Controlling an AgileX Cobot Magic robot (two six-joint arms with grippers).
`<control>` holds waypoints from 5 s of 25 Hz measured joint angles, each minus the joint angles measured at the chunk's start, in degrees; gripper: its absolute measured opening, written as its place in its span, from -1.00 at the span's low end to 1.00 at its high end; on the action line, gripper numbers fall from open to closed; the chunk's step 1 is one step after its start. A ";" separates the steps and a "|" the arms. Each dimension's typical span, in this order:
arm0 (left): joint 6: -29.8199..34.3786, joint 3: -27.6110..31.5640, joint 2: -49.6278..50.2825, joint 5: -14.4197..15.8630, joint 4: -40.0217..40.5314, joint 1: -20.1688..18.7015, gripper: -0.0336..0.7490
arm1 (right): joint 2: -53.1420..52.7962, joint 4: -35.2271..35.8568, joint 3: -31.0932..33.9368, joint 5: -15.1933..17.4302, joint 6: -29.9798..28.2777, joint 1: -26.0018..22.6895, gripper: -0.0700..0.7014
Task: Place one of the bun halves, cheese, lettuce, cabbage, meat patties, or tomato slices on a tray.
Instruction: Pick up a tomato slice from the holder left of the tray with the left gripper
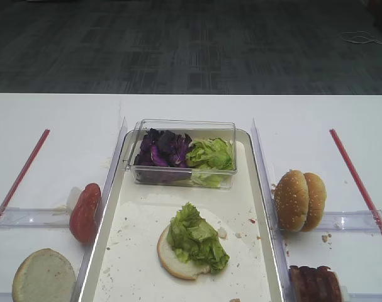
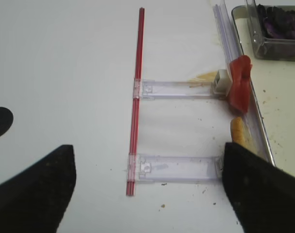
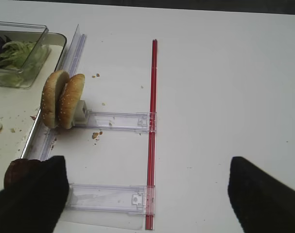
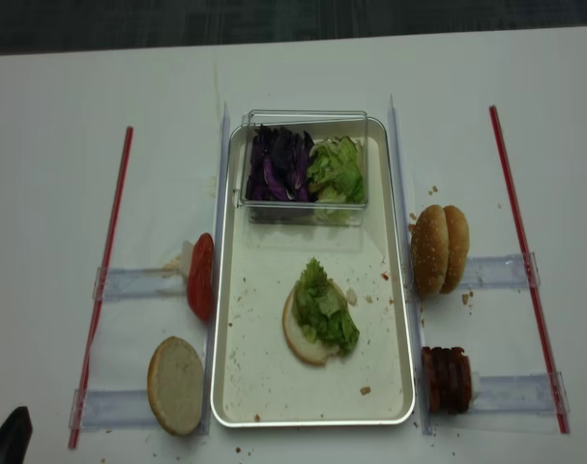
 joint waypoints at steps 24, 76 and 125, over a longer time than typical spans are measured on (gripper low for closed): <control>0.07 -0.46 49.56 -1.24 0.21 0.00 0.62 | 0.00 0.00 0.00 0.00 0.22 0.00 0.97; -1.05 -33.16 91.87 -5.38 0.07 -4.25 0.62 | 0.00 0.00 0.00 0.00 0.12 0.00 0.97; -15.56 -33.19 97.24 -19.95 -0.75 -30.37 0.62 | 0.00 0.00 0.00 0.09 0.01 0.00 0.97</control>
